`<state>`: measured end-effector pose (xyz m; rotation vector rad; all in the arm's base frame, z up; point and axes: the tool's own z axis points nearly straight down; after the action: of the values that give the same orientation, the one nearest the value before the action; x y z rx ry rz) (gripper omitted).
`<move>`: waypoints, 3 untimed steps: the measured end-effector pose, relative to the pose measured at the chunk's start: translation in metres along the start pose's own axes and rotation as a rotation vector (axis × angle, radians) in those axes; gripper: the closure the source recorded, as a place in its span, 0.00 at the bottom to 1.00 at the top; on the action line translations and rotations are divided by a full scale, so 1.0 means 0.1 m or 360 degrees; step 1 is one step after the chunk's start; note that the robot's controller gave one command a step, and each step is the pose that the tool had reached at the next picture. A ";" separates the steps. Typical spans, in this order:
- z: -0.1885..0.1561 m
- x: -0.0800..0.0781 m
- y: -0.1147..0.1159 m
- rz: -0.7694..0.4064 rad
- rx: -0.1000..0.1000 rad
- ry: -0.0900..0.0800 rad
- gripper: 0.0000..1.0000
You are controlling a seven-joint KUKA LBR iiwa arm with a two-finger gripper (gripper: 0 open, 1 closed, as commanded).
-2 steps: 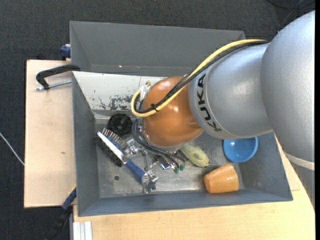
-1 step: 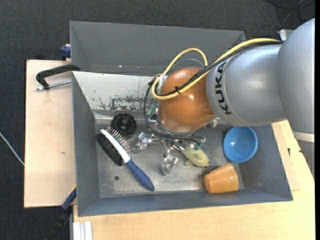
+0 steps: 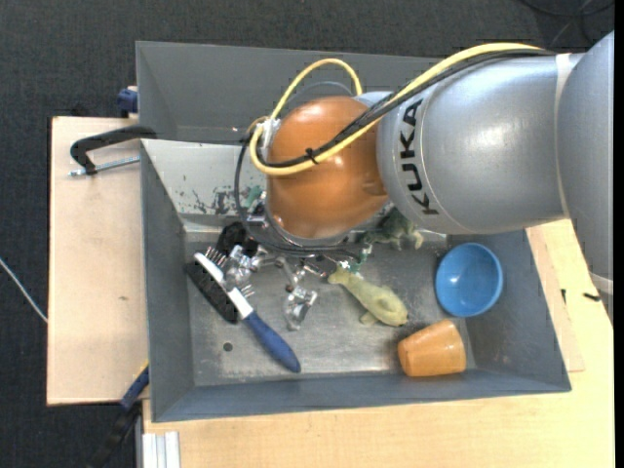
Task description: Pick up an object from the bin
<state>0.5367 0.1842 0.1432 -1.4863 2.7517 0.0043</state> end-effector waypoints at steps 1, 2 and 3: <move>0.54 -0.52 -0.08 -0.0132 0.0013 -0.0012 0.00; 0.28 -0.65 -0.20 -0.0718 -0.0004 0.0006 0.00; 0.48 -0.61 -0.08 -0.1284 0.0030 -0.0025 0.00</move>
Offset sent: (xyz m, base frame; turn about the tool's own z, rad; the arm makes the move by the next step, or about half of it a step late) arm 0.0338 0.0431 -0.0732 -0.0877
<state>0.5776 0.2313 0.0966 -2.4300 1.9334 -0.0189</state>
